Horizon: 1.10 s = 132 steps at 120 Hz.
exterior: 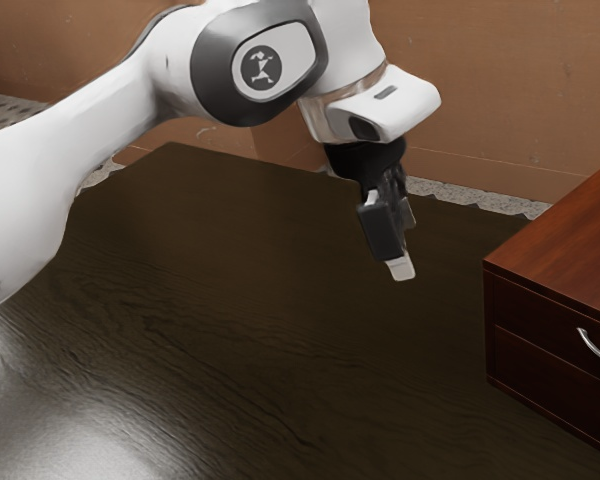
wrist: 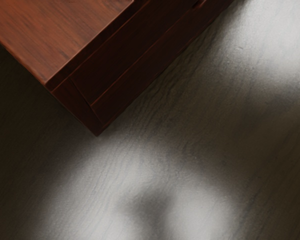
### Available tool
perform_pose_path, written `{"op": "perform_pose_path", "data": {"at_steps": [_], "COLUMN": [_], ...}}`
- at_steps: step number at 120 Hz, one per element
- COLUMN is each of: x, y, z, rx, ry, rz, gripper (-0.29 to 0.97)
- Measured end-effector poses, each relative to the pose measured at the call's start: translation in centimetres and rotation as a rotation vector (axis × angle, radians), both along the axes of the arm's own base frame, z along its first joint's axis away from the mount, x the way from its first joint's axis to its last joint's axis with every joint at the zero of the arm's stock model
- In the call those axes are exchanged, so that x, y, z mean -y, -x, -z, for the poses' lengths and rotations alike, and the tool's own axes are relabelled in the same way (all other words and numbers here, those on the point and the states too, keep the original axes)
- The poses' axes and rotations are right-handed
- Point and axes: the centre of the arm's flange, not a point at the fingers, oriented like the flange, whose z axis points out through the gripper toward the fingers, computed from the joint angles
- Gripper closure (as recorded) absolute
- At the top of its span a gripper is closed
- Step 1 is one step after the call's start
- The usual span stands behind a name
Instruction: Pull the drawer handle with one arm to open the drawer
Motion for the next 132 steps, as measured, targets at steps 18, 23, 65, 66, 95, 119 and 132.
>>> {"op": "perform_pose_path", "data": {"at_steps": [18,23,65,66,95,119,132], "x": [5.1,6.7,15.5,15.5,15.5,16.2,16.4], "y": [-0.7,-0.4,0.2,0.2,2.4,3.8,3.8], "z": [2.5,2.4,4.6,4.6,2.8,4.8,5.9], "rx": [0.058,0.081,0.232,0.235,0.281,0.255,0.254], "ry": [-0.044,-0.052,-0.168,-0.168,-0.173,-0.187,-0.196], "rz": [0.239,0.303,0.568,0.568,0.613,0.652,0.662], "gripper": [0.0,0.0,0.0,0.0,0.0,0.0,0.0]}}
